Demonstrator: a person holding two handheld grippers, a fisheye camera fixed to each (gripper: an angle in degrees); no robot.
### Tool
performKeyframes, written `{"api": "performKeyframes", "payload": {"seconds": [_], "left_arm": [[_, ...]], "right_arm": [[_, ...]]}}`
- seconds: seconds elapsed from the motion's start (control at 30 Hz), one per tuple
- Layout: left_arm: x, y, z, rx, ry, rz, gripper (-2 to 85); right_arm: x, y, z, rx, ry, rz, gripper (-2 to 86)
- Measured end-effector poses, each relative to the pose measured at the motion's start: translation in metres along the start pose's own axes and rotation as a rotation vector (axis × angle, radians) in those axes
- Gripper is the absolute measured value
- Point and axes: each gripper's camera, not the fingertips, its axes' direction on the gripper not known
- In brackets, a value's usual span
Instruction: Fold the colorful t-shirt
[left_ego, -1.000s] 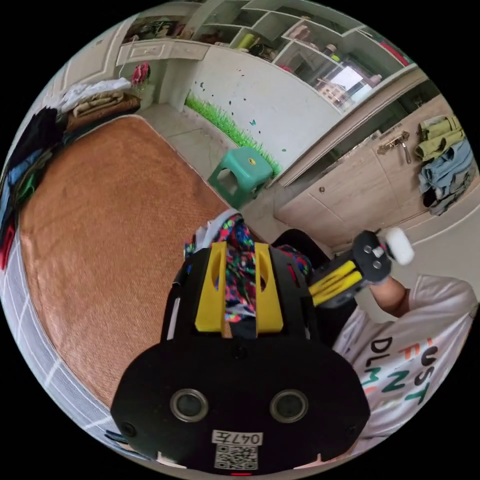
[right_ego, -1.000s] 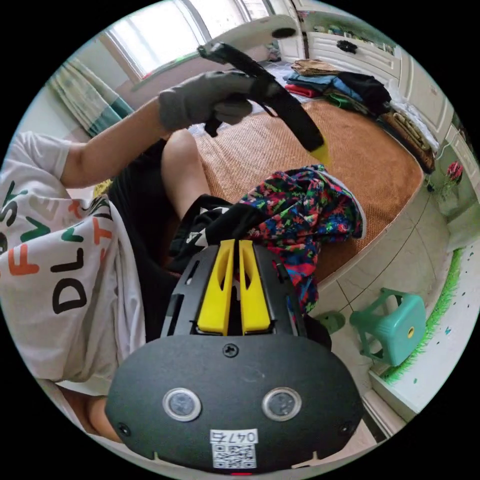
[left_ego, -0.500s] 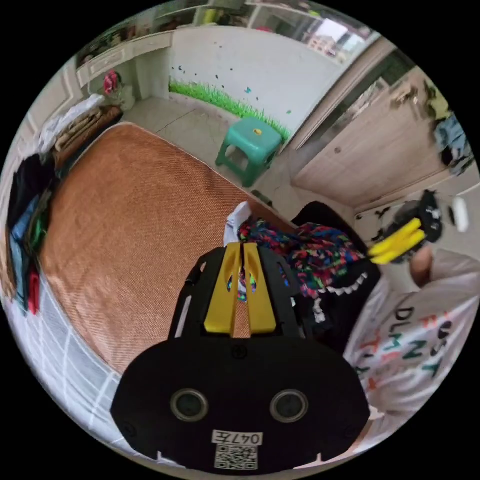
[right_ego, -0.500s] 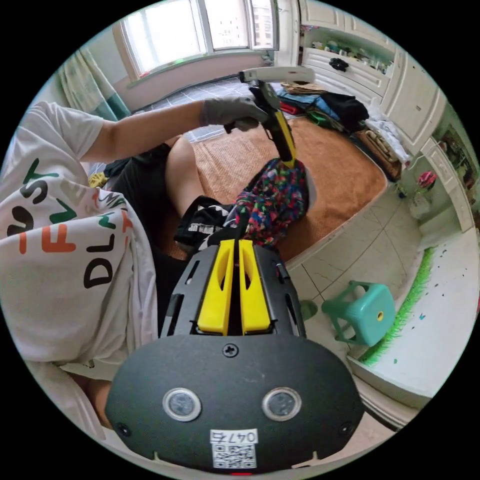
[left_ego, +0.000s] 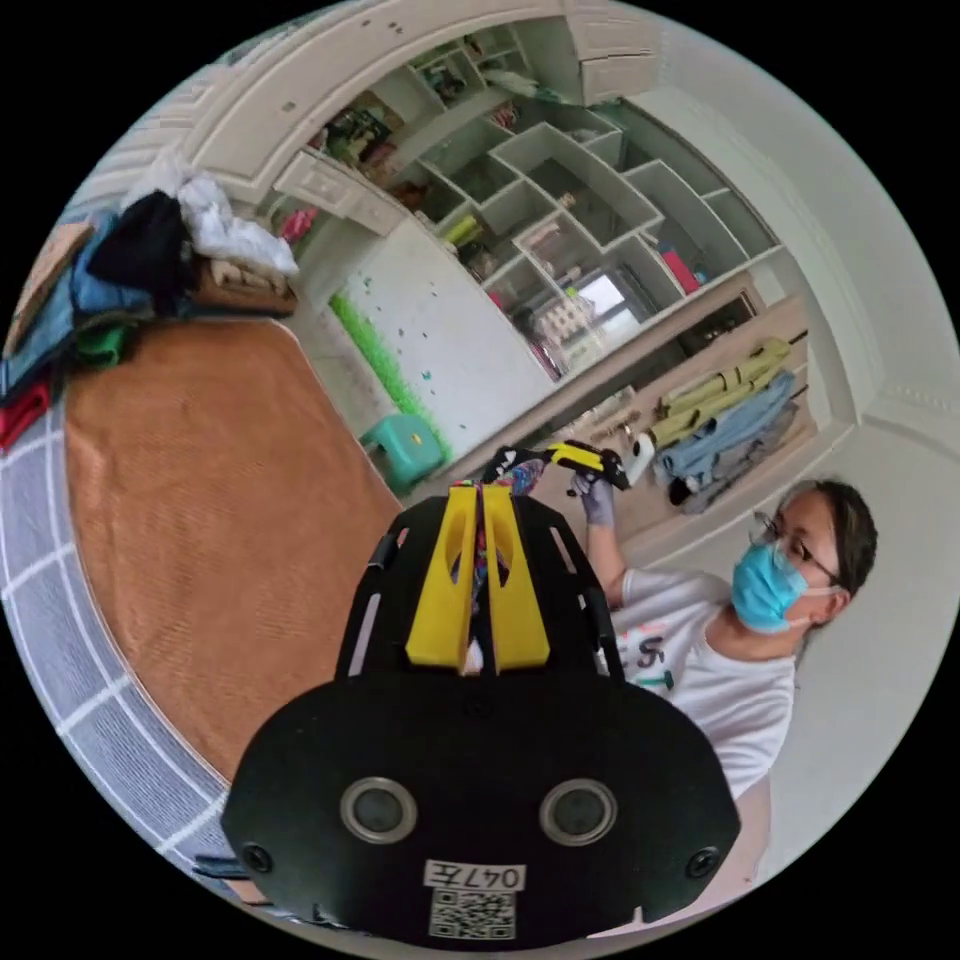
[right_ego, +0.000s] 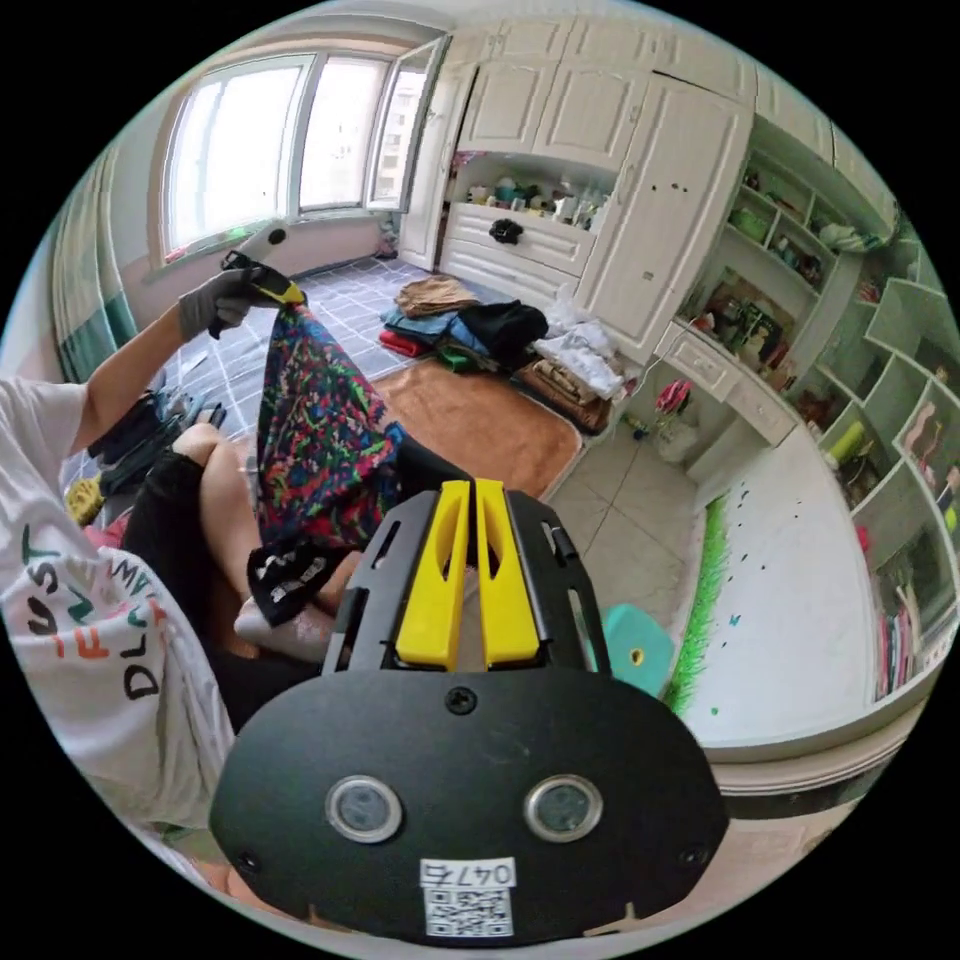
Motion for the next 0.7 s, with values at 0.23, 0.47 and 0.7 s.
{"api": "performKeyframes", "payload": {"seconds": [0.23, 0.47, 0.7], "left_arm": [[0.124, 0.015, -0.083, 0.205, -0.221, 0.363, -1.0], [-0.064, 0.148, 0.042, -0.319, -0.270, -0.138, -0.6], [-0.201, 0.250, 0.131, -0.596, -0.302, -0.474, 7.2]], "right_arm": [[0.000, -0.042, -0.075, 0.418, 0.069, 0.030, -1.0], [-0.095, 0.021, 0.067, -0.122, -0.147, -0.169, -0.9], [-0.160, 0.100, 0.234, -0.654, -0.404, -0.242, 2.0]]}}
